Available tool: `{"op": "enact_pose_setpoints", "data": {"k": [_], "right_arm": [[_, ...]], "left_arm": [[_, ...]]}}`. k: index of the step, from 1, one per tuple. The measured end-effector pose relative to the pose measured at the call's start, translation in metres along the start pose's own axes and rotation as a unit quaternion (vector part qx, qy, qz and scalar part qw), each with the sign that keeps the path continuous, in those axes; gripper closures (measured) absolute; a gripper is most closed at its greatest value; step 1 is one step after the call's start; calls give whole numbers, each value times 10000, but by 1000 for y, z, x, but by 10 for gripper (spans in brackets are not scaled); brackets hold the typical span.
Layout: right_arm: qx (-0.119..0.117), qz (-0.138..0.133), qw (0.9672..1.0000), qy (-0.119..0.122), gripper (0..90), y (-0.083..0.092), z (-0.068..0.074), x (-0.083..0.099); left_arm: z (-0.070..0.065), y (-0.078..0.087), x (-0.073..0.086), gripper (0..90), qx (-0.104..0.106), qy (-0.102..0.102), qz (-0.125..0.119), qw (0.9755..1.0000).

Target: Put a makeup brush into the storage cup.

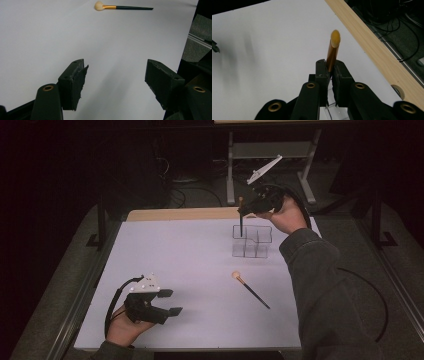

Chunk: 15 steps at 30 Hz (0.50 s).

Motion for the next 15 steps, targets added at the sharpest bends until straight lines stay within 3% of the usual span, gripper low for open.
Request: {"op": "enact_pose_setpoints", "data": {"k": [15], "right_arm": [[117,-9,9999,-121,825,-8,-9,0]], "left_arm": [[1,2,-1,311,-5,-24,-6,10000]]}}
Point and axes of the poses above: each handheld gripper's, and its own axes: y roughly backward along the jaws, x roughly out of its underside, z roughly to its left, the point moved 2 cm from there along -y, roughly forward along the jaws, and after that the axes turned 14 degrees about -y, right-handed, at the moved point
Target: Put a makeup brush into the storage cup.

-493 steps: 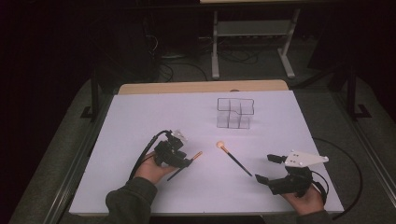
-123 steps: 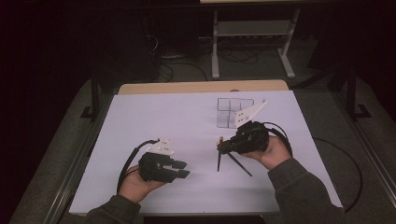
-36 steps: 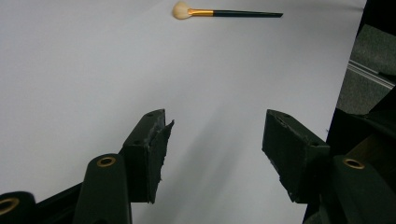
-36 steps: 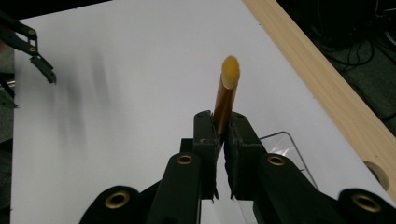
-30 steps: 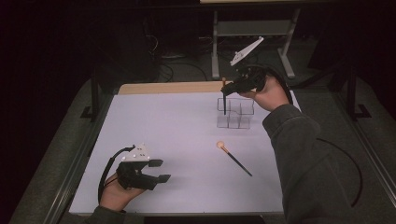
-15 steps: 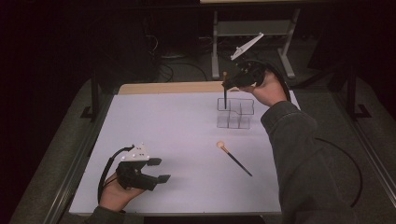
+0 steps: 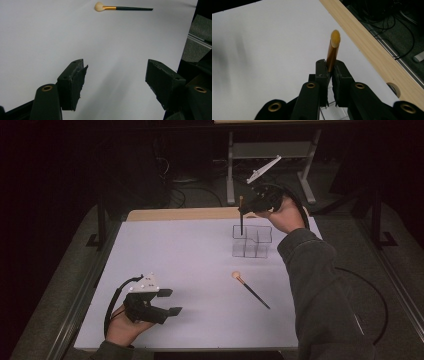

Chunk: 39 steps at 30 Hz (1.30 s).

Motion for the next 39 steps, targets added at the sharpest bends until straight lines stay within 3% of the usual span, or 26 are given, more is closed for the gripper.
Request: {"op": "enact_pose_setpoints", "data": {"k": [23,25,26,28,30,39], "right_arm": [[15,43,9999,-156,825,-14,-7,10],[18,3,10000,-79,825,-15,-9,11],[-17,9,9998,-201,825,-15,-7,12],[-10,-26,10000,-79,824,-15,-10,13],[-17,6,9998,-223,825,-15,-8,14],[-4,16,9993,-370,824,-21,-13,23]], "left_arm": [[0,-3,2,296,17,-2,43,10000],[0,-3,2,295,16,3,48,10000],[0,-3,2,294,19,10,45,10000],[-1,-3,2,292,14,21,41,10000],[-1,-4,2,286,10,-4,36,10000],[-2,-4,2,286,27,32,69,10000]]}}
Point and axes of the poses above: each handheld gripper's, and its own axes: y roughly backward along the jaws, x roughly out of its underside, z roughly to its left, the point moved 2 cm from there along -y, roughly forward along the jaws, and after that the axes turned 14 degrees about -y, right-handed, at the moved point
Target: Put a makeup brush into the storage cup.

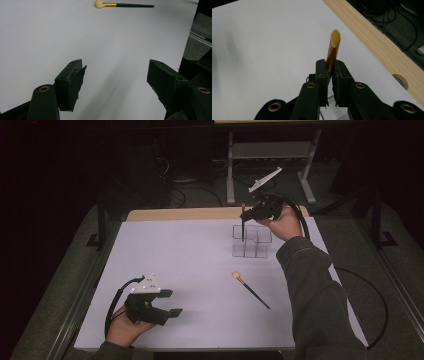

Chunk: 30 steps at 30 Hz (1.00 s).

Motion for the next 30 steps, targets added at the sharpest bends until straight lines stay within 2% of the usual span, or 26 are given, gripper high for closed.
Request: {"op": "enact_pose_setpoints", "data": {"k": [5,7,11,15,30], "right_arm": [[2,5,10000,42,825,-3,0,1],[30,24,10000,43,825,-4,0,2],[45,52,10000,55,824,-9,-2,5],[38,85,10000,-28,823,-12,-3,8],[55,138,9998,-107,801,-19,-7,16]], "left_arm": [[0,-1,1,286,-24,-14,55,10000],[0,-1,1,285,-21,49,-6,10000],[0,-1,1,283,-14,8,23,10000],[0,-1,1,283,-17,14,35,10000],[1,0,0,279,-48,-8,24,10000]]}}
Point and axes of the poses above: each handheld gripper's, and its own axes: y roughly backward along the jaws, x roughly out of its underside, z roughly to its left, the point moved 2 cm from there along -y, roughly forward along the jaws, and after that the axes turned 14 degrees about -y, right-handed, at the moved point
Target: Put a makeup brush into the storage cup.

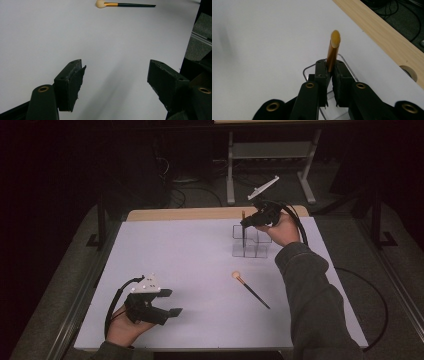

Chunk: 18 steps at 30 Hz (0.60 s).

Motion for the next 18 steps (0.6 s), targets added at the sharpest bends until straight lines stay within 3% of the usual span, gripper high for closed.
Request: {"op": "enact_pose_setpoints", "data": {"k": [4,9,11,18], "right_arm": [[68,-77,9999,-33,728,0,0,3],[58,-130,9999,-55,708,3,0,6],[-19,-137,9997,-182,699,5,1,8],[-46,-194,9997,-160,682,10,1,15]], "left_arm": [[-1,-1,0,276,21,21,15,10000],[-1,-2,-1,276,30,-13,18,10000],[-1,-3,-1,276,34,-17,21,10000],[0,-3,0,274,25,16,13,10000]]}}
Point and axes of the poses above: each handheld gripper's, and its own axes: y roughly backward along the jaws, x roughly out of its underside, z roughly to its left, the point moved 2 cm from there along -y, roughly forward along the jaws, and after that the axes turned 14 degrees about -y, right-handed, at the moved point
